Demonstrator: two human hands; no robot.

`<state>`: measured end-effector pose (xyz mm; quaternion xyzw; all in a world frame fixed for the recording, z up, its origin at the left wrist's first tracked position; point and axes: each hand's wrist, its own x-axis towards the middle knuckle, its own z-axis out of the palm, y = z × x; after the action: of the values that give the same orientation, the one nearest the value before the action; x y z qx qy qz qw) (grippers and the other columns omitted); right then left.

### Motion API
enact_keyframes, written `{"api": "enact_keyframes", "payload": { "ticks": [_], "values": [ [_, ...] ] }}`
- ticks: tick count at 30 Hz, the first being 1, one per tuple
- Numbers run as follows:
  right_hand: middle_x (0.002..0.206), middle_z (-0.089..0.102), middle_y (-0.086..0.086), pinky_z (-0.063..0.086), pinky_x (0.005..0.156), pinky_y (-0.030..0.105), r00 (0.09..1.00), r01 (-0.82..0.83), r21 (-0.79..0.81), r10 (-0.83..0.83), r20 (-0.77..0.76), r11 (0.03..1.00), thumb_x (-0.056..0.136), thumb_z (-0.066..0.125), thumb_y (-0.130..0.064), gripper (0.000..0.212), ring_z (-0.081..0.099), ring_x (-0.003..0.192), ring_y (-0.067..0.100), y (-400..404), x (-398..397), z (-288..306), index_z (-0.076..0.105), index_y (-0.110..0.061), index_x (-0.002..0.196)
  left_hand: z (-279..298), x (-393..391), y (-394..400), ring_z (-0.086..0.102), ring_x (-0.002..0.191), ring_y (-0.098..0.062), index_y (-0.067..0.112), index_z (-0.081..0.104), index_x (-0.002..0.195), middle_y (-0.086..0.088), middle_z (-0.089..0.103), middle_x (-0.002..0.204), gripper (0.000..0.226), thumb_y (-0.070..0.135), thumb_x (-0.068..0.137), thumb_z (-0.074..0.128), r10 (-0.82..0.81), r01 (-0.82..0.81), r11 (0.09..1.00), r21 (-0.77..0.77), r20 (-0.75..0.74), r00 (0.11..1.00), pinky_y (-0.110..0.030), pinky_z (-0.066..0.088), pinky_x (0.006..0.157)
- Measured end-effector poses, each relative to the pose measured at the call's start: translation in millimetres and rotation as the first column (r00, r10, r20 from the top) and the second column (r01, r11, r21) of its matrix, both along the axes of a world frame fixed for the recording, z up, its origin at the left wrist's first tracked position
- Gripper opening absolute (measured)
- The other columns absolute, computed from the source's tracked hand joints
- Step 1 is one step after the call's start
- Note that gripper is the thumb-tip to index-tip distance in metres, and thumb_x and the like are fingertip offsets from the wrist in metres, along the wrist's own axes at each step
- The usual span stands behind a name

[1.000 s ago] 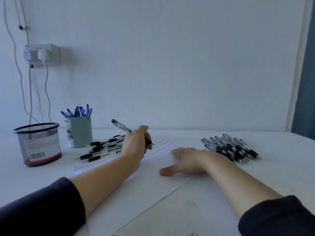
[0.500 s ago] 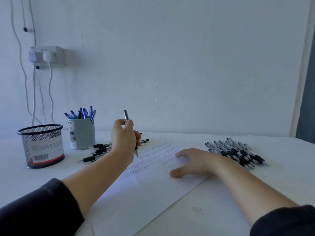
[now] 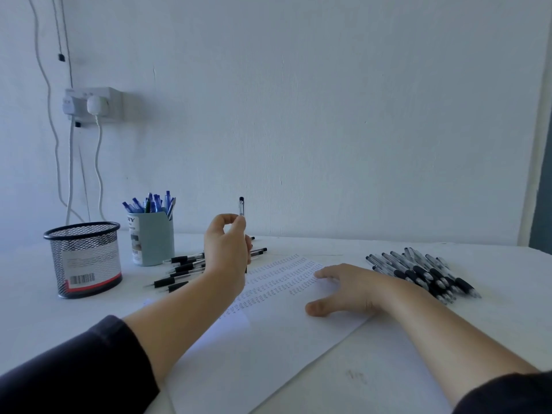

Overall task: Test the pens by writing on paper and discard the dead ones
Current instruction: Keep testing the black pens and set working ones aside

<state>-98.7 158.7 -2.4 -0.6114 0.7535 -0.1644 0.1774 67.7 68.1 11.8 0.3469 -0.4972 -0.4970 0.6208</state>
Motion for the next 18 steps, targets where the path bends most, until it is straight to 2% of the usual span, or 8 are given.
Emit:
{"api": "enact_keyframes", "payload": {
  "ticks": [3,6,9,12,15,17,18],
  "values": [
    [0.154,0.028,-0.009,0.023,0.114,0.030,1.000,0.005,-0.055,-0.004,0.015,0.999,0.075,0.069,-0.057,0.089,0.030,0.140,0.012,0.3,-0.5,-0.7,0.026,-0.030,0.149,-0.4,-3.3,1.4,0.042,0.056,-0.013,0.014,0.054,0.107,-0.002,0.057,0.062,0.014,0.020,0.100,0.043,0.010,-0.010,1.000,0.000,0.024,1.000,-0.026,0.034,0.056],
    [0.141,0.046,-0.003,0.032,0.104,0.028,0.997,0.004,-0.188,0.011,0.079,0.982,0.085,0.061,-0.052,0.073,0.044,0.130,0.013,-1.0,2.4,1.8,0.034,-0.023,0.146,-3.4,-7.8,2.4,0.042,0.057,-0.011,0.013,0.050,0.111,-0.002,0.069,0.068,0.016,0.021,0.102,0.040,-0.029,0.027,0.999,0.036,0.050,0.998,-0.033,0.045,0.065],
    [0.120,0.060,-0.001,0.041,0.095,0.028,0.989,0.015,-0.335,0.036,0.146,0.942,0.094,0.053,-0.041,0.051,0.056,0.113,0.015,-6.5,7.8,4.8,0.044,-0.019,0.139,-6.0,-12.0,5.0,0.047,0.056,-0.014,0.009,0.048,0.107,-0.009,0.070,0.077,0.015,0.016,0.103,0.035,-0.151,0.150,0.986,0.078,0.010,0.988,-0.027,0.042,0.051],
    [0.105,0.066,-0.001,0.044,0.081,0.025,0.984,0.016,-0.419,0.059,0.166,0.908,0.096,0.053,-0.032,0.036,0.061,0.101,0.014,-8.9,11.2,6.4,0.053,-0.020,0.130,-6.8,-15.2,10.8,0.057,0.058,-0.019,0.007,0.048,0.096,-0.015,0.062,0.087,0.019,0.013,0.104,0.032,-0.272,0.275,0.955,0.111,-0.040,0.962,-0.026,0.047,0.047],
    [0.085,0.064,-0.003,0.041,0.064,0.019,0.988,-0.005,-0.471,0.077,0.133,0.882,0.093,0.060,-0.025,0.015,0.059,0.078,0.012,-9.3,12.2,6.9,0.065,-0.022,0.107,-8.3,-17.1,12.4,0.062,0.059,-0.022,0.007,0.047,0.089,-0.014,0.052,0.089,0.020,0.011,0.103,0.033,-0.333,0.339,0.934,0.113,-0.067,0.940,-0.026,0.051,0.045],
    [0.076,0.060,-0.005,0.041,0.061,0.021,0.997,0.023,-0.513,0.021,0.080,0.858,0.092,0.061,-0.023,0.007,0.056,0.071,0.011,-9.2,11.2,8.2,0.067,-0.022,0.094,-10.0,-17.1,12.3,0.062,0.060,-0.023,0.008,0.046,0.091,-0.013,0.051,0.090,0.017,0.014,0.103,0.036,-0.362,0.362,0.924,0.118,-0.025,0.932,-0.027,0.051,0.046],
    [0.075,0.059,-0.007,0.044,0.065,0.024,0.998,0.065,-0.550,-0.041,0.055,0.833,0.091,0.061,-0.023,0.008,0.057,0.073,0.013,-9.8,8.9,9.4,0.069,-0.021,0.092,-11.1,-16.5,11.6,0.062,0.061,-0.023,0.008,0.047,0.095,-0.011,0.052,0.092,0.013,0.016,0.103,0.039,-0.366,0.360,0.925,0.122,0.032,0.930,-0.028,0.050,0.047]
  ]
}}
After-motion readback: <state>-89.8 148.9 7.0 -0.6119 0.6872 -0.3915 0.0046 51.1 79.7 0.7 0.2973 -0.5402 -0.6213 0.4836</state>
